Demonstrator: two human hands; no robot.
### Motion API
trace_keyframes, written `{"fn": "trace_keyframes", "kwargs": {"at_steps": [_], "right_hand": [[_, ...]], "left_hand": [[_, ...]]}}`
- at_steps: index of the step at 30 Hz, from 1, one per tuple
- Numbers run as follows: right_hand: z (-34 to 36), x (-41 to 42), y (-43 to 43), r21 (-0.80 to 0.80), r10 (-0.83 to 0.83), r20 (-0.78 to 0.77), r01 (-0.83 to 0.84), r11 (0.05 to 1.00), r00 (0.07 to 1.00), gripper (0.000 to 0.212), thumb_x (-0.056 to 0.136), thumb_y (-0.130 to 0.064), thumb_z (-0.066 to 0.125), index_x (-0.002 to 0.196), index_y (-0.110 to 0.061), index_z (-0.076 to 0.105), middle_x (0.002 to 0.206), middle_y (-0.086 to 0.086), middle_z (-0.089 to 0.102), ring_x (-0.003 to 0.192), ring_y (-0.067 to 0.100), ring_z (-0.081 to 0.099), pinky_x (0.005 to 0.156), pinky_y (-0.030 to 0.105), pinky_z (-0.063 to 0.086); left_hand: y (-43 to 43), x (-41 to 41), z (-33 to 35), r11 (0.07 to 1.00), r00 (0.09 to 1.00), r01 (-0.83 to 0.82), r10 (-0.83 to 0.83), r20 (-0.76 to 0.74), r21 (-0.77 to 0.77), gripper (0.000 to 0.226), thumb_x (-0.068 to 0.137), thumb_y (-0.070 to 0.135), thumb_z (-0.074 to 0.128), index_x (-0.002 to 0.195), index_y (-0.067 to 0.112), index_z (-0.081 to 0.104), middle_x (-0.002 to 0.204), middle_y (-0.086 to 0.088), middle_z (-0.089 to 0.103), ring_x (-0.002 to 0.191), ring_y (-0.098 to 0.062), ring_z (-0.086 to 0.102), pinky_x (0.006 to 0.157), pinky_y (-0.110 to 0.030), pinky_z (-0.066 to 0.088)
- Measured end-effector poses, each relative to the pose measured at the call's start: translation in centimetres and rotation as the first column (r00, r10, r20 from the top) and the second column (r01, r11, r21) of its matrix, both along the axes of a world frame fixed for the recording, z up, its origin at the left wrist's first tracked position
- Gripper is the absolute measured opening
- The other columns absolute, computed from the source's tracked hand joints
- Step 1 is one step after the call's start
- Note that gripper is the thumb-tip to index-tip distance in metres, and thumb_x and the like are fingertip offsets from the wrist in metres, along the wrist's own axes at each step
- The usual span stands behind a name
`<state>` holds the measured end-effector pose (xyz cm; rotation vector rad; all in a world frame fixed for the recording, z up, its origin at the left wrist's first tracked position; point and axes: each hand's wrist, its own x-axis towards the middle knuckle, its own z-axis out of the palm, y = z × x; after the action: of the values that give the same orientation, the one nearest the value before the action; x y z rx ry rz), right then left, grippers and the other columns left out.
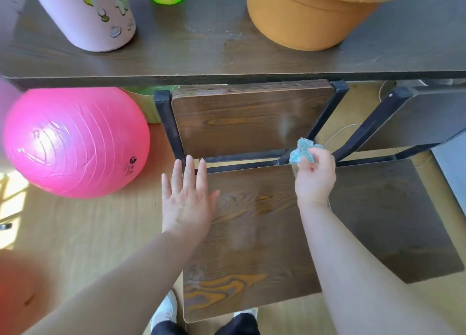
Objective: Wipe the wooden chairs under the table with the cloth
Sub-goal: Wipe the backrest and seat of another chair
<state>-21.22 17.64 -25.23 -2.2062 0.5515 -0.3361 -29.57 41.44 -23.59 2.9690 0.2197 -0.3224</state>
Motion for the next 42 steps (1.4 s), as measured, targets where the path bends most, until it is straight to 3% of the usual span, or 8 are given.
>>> {"fn": "trace_keyframes", "kwargs": {"at_steps": [9,14,18,32,37,42], "right_hand": [[1.2,4.2,-1.4,-0.009,0.155,0.046,-0.155,0.988,0.987,0.024,0.095,-0.015,0.059,0.118,-0.019,0.057,0.121,0.0,0.059,0.114,0.014,0.056,0.077,0.007,0.042],[-0.2,3.7,0.4,0.0,0.188,0.014,-0.188,0.982,0.982,0.022,0.094,-0.018,0.06,0.116,-0.023,0.058,0.118,-0.004,0.059,0.112,0.012,0.057,0.085,0.023,0.055],[-0.6,3.1,2.6,0.077,0.208,0.045,-0.211,0.974,0.977,0.022,0.093,-0.012,0.061,0.115,-0.017,0.06,0.117,-0.001,0.059,0.109,0.01,0.055,0.072,-0.002,0.042],[-1.7,0.1,14.0,0.083,0.401,0.139,-0.415,0.906,0.905,0.018,0.089,-0.003,0.065,0.105,-0.011,0.068,0.107,0.001,0.062,0.095,0.006,0.057,0.073,-0.002,0.04],[-2.6,-0.8,16.7,0.071,0.487,0.094,-0.494,0.867,0.868,0.019,0.087,-0.002,0.066,0.103,-0.012,0.07,0.104,0.0,0.062,0.094,0.01,0.059,0.076,0.004,0.045],[-3.8,-1.4,18.9,0.118,0.552,-0.105,-0.54,0.833,0.827,0.018,0.089,-0.007,0.067,0.103,-0.019,0.07,0.102,-0.005,0.061,0.093,0.01,0.061,0.069,0.002,0.043]], "left_hand": [[-4.6,2.2,0.0,1.0,1.0,-0.004,0.004,0.001,0.03,0.073,0.101,0.054,0.029,0.159,0.019,0.001,0.167,-0.007,0.001,0.153,-0.03,-0.004,0.123,-0.051,0.004],[-4.3,2.5,-0.2,0.998,0.998,-0.056,0.056,0.001,0.027,0.072,0.101,0.053,0.027,0.158,0.018,0.0,0.166,-0.008,0.001,0.153,-0.029,-0.005,0.123,-0.052,0.004],[-3.1,2.4,-0.3,0.993,0.993,-0.117,0.117,0.0,0.028,0.072,0.101,0.053,0.027,0.158,0.019,-0.002,0.167,-0.007,0.0,0.153,-0.028,-0.005,0.123,-0.051,0.003],[3.8,-0.3,-0.4,0.968,0.969,-0.248,0.249,-0.009,0.035,0.071,0.102,0.053,0.029,0.159,0.02,0.002,0.167,-0.006,0.001,0.153,-0.028,-0.004,0.123,-0.051,0.004],[5.7,-1.4,-0.4,0.966,0.967,-0.254,0.255,-0.018,0.041,0.072,0.101,0.054,0.025,0.158,0.02,-0.001,0.167,-0.006,-0.002,0.153,-0.028,-0.006,0.123,-0.051,0.003],[7.2,-2.3,-0.8,0.971,0.971,-0.235,0.236,-0.031,0.034,0.072,0.101,0.056,0.024,0.158,0.02,-0.002,0.167,-0.005,-0.004,0.153,-0.028,-0.008,0.123,-0.05,0.002]]}}
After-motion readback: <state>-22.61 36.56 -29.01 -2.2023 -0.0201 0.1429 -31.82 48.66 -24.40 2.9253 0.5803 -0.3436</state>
